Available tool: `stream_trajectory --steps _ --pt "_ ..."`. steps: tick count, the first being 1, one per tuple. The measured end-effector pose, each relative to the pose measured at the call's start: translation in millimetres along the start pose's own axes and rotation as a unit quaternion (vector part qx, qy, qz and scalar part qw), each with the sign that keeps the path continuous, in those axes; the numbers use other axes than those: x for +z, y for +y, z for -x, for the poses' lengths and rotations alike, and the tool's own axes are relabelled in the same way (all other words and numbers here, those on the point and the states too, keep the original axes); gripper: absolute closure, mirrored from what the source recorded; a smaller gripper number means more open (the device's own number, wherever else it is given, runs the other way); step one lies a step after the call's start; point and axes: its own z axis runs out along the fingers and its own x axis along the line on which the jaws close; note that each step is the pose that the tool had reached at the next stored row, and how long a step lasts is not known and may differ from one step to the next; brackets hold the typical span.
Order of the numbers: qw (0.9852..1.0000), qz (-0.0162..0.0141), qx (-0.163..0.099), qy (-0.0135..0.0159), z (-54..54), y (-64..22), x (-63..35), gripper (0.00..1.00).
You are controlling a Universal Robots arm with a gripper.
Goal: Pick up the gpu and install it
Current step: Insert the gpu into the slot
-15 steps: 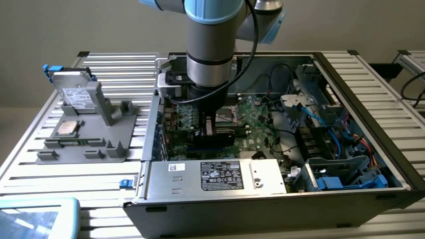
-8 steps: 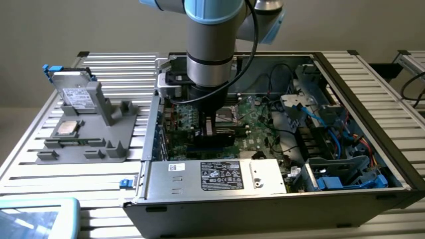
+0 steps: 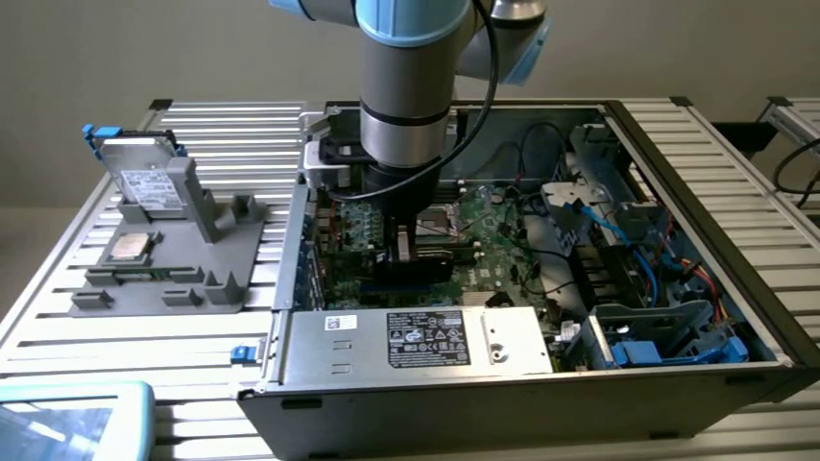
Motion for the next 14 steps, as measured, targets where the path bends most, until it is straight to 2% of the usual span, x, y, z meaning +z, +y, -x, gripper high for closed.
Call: stream_trajectory --steps 14 --pt "1.0 0.0 -0.001 0.0001 -0.4 0.0 0.0 0.73"
